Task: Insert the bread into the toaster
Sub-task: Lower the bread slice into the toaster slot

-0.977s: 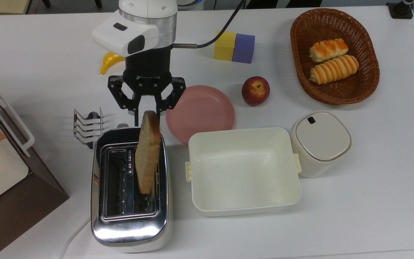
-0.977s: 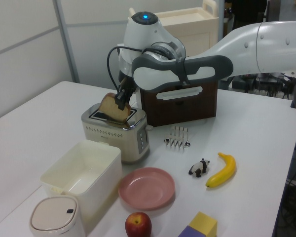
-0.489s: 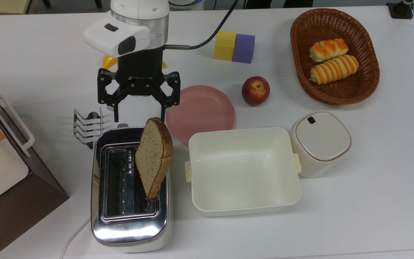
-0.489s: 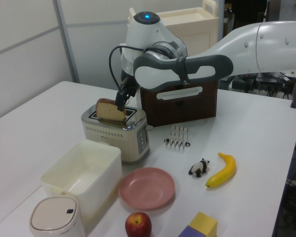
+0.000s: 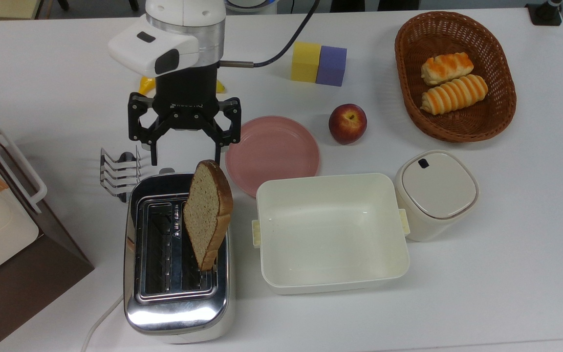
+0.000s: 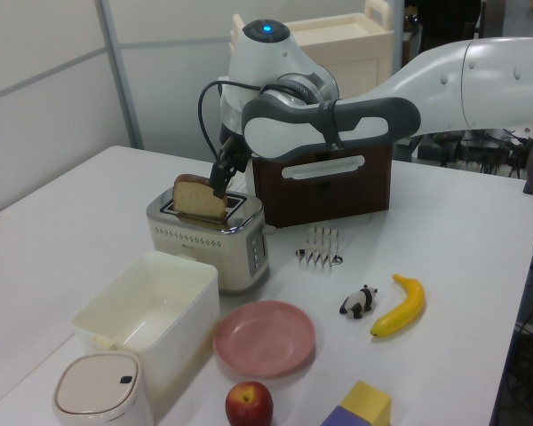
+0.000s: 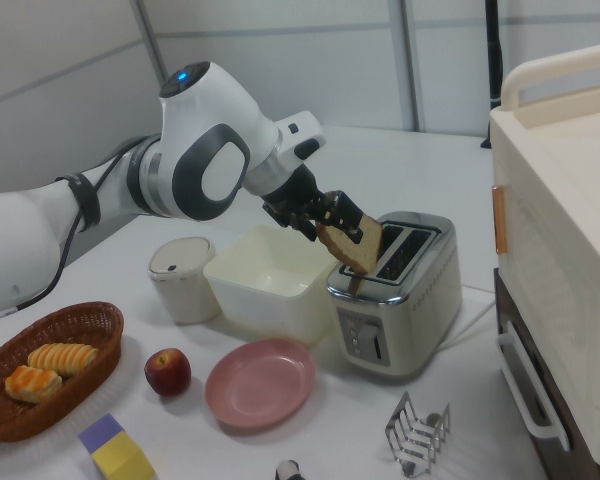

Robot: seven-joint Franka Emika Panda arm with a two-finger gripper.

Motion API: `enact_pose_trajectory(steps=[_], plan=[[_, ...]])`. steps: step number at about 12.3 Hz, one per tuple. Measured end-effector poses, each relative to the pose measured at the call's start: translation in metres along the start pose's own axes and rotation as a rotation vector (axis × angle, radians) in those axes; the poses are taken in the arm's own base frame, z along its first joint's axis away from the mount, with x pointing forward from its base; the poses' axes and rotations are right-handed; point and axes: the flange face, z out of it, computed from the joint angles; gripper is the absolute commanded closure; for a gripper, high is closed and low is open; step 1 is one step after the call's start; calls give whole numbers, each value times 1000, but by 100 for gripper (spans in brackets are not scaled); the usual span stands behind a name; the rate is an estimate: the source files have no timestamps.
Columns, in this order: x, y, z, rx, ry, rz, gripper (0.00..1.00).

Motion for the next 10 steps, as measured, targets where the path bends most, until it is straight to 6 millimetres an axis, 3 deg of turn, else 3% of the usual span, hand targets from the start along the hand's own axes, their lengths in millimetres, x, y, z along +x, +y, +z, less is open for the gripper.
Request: enact_pose_trajectory(steps=[10], plan=[[4, 3, -4, 14, 44, 19, 7]])
